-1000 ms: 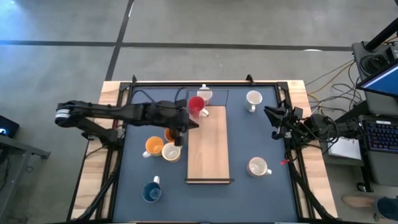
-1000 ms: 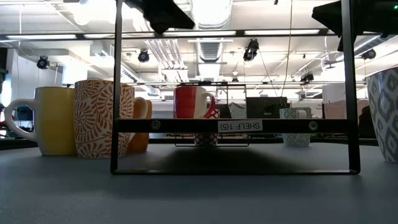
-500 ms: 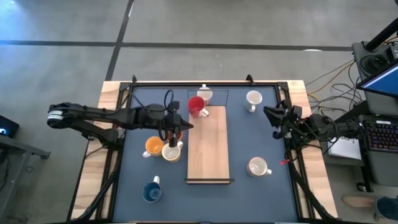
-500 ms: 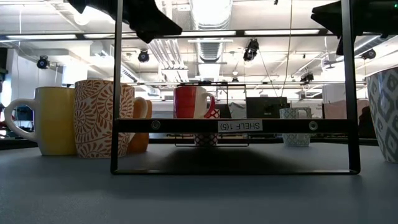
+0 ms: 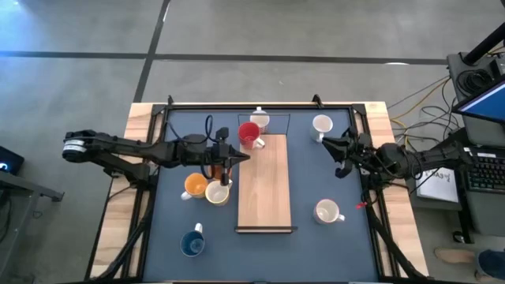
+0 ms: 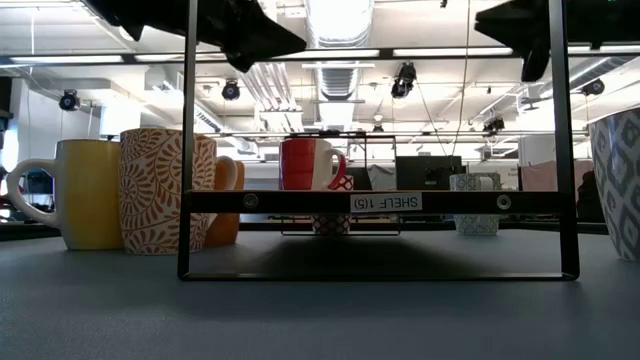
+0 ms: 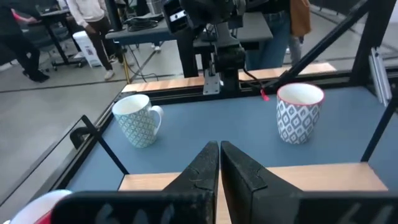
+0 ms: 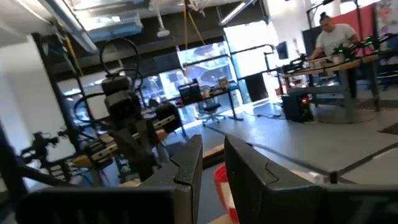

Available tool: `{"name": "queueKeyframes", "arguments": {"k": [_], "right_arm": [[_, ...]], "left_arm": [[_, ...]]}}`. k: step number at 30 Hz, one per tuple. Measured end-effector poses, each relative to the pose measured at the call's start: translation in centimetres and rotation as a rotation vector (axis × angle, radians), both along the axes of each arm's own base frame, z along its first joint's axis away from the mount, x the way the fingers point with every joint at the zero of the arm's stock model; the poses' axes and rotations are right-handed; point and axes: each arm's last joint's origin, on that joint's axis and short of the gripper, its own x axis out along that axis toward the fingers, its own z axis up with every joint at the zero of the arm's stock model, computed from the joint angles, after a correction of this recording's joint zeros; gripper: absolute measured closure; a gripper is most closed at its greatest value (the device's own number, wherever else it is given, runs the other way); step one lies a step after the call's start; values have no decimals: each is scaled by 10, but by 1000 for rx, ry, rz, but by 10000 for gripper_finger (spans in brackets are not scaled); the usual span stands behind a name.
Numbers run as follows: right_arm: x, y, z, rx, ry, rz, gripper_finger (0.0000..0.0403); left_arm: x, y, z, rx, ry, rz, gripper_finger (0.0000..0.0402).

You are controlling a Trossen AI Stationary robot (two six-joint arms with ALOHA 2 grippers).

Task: Place coffee mugs
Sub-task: Put the blue patterned mug on the shelf

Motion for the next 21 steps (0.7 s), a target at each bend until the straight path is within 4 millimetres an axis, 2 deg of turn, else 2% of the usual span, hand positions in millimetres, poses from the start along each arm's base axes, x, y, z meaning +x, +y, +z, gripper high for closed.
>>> {"name": "queueKeyframes", "arguments": {"k": [5, 13, 17, 21], "right_arm": [[8, -2, 23, -15, 164, -94, 344], [7, -3, 59, 15, 415, -139, 344], [8, -3, 57, 23, 530, -147, 344], [12, -2, 51, 31, 561, -153, 344]], "left_arm": [[-1, 0, 1, -45, -11, 8, 401], [-3, 0, 7, -30, -41, 20, 401], [-4, 2, 8, -15, -44, 80, 401], [-4, 3, 8, 4, -43, 105, 401]]}}
